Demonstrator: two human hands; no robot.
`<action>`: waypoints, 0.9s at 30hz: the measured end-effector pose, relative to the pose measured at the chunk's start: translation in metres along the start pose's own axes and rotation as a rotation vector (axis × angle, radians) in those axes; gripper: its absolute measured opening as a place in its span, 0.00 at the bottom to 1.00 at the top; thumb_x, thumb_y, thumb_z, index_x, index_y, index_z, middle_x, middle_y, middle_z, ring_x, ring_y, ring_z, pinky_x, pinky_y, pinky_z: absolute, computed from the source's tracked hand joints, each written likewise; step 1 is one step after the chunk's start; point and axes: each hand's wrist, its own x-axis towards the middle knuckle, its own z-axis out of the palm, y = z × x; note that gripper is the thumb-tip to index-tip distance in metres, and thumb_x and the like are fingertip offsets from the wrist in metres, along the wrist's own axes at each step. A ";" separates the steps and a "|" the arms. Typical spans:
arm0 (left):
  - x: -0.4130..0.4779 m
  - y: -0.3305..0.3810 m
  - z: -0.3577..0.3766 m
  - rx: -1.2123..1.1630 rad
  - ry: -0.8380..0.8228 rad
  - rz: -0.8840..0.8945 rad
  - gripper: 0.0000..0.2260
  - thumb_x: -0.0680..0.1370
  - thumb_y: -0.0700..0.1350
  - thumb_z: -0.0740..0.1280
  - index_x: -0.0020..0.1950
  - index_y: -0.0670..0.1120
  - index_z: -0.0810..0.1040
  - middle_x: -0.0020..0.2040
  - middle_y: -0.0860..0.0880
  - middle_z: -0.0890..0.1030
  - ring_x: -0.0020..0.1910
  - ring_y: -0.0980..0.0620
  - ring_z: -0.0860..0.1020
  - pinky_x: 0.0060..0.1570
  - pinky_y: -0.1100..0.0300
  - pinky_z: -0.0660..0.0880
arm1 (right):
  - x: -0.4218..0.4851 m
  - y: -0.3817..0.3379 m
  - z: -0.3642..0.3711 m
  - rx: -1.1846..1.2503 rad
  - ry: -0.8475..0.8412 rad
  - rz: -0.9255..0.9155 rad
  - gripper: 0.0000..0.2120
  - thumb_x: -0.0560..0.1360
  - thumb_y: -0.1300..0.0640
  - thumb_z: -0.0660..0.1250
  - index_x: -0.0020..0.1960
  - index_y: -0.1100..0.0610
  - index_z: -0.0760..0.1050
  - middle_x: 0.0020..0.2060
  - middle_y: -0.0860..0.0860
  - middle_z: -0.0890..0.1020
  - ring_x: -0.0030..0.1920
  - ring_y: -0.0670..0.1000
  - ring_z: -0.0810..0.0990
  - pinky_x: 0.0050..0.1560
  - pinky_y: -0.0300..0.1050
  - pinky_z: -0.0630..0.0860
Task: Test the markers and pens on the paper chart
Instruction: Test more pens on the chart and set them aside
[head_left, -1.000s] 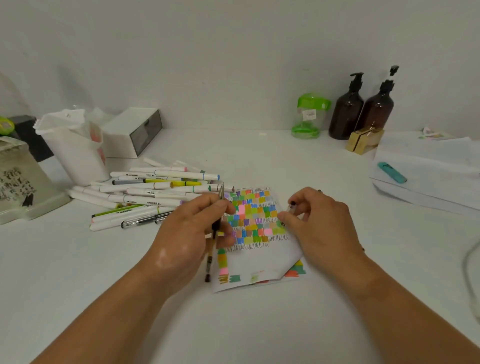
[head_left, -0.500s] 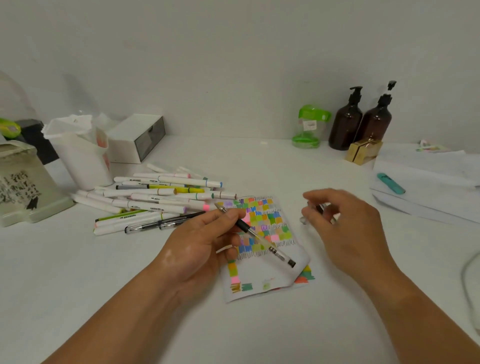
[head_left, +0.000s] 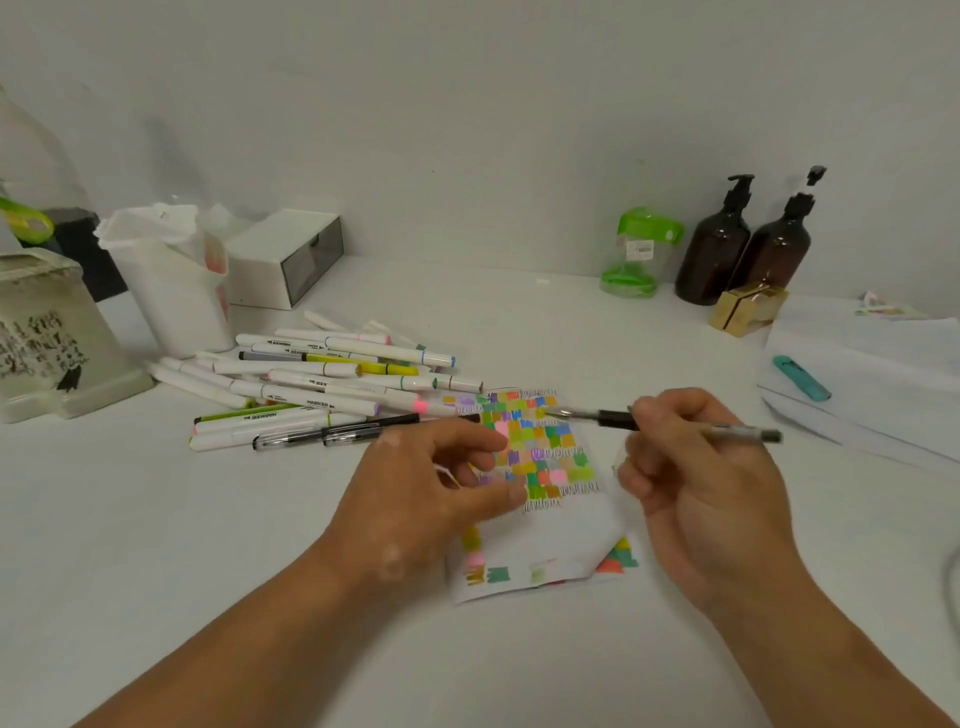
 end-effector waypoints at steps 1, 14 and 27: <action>-0.001 -0.003 0.004 0.233 0.009 0.105 0.20 0.65 0.60 0.78 0.55 0.58 0.83 0.52 0.62 0.81 0.51 0.64 0.77 0.50 0.73 0.71 | 0.002 -0.002 -0.003 0.017 0.047 0.027 0.10 0.60 0.53 0.78 0.32 0.52 0.77 0.29 0.52 0.69 0.26 0.46 0.66 0.25 0.38 0.68; 0.000 -0.011 0.004 0.605 -0.261 0.210 0.37 0.64 0.73 0.71 0.70 0.60 0.73 0.67 0.64 0.69 0.68 0.60 0.63 0.70 0.57 0.64 | -0.001 0.011 -0.009 -0.492 -0.104 0.222 0.06 0.73 0.61 0.73 0.38 0.55 0.83 0.30 0.56 0.81 0.29 0.51 0.78 0.30 0.41 0.77; 0.002 -0.013 0.004 0.599 -0.264 0.198 0.36 0.64 0.72 0.71 0.69 0.61 0.74 0.68 0.63 0.69 0.69 0.60 0.62 0.71 0.54 0.65 | -0.006 0.022 -0.003 -0.891 -0.125 0.133 0.09 0.73 0.60 0.73 0.37 0.49 0.82 0.28 0.50 0.83 0.26 0.45 0.79 0.29 0.36 0.77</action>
